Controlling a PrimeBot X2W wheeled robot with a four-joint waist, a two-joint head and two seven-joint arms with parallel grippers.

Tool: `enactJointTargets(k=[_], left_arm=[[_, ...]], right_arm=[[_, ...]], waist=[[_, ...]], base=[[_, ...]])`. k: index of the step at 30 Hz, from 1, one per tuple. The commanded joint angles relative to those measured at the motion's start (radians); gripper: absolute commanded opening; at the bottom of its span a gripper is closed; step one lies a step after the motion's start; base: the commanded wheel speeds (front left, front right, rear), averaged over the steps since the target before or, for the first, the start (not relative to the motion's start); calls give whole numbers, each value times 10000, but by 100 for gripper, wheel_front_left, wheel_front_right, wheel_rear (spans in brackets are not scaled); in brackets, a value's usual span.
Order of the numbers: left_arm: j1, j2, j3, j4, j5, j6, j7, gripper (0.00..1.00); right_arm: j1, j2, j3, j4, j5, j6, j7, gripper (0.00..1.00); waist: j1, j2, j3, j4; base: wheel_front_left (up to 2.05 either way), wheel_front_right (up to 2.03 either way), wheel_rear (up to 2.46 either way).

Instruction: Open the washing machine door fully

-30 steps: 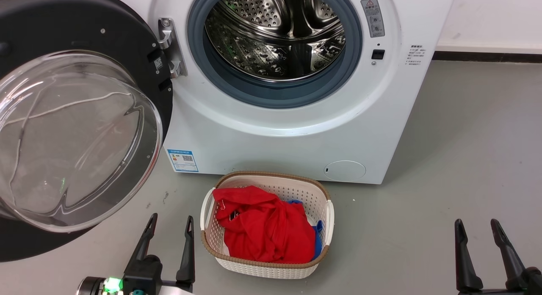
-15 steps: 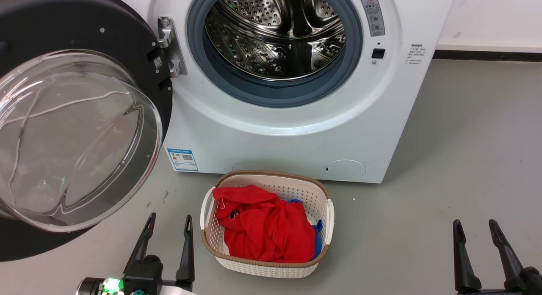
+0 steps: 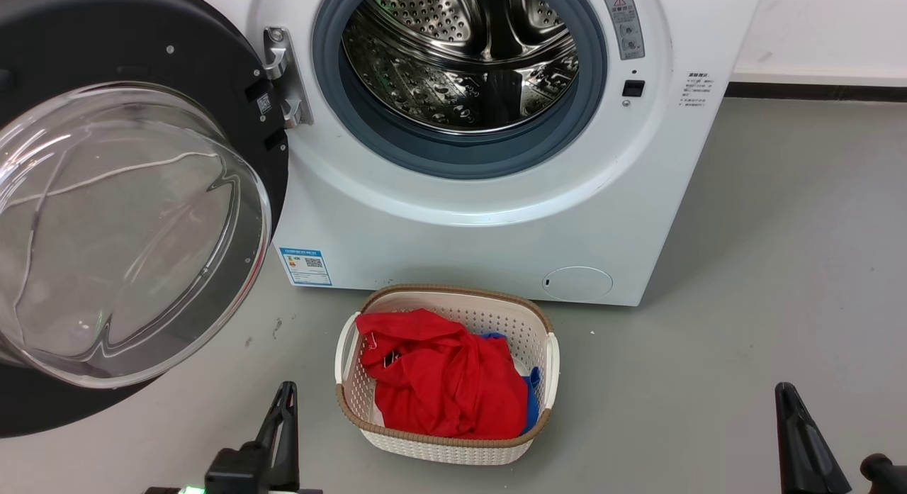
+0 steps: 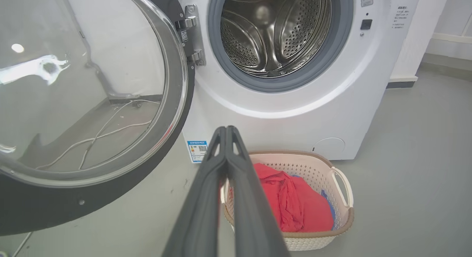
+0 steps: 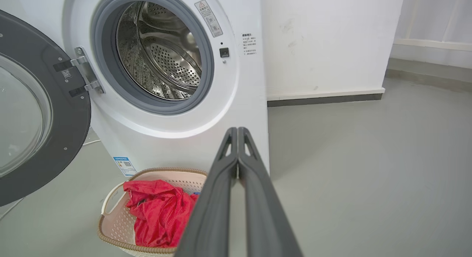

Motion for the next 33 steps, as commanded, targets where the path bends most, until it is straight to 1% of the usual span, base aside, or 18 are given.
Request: enactJointTargets(k=[1, 10, 19, 33], left_arm=[[-157, 31, 66, -142, -583, -62, 72, 0], [-448, 72, 234, 80, -2596, -303, 451, 0], [-707, 89, 390, 289, -4377, -534, 791, 0], [-1014, 89, 615, 495, -6618, -813, 1244, 0]], right_arm=[[-134, -38, 31, -87, 550, 0, 65, 0], [-549, -142, 127, 247, 2421, 0, 427, 0], [-901, -208, 197, 530, 4069, 0, 758, 0], [-1337, -269, 256, 881, 6143, 0, 1203, 0]], waist=[[0, 0, -2, -9], [0, 0, -9, -52], [0, 0, -15, -96], [0, 0, -24, -159]], base=[[0, 0, 0], [0, 0, 0], [0, 0, 0], [0, 0, 0]])
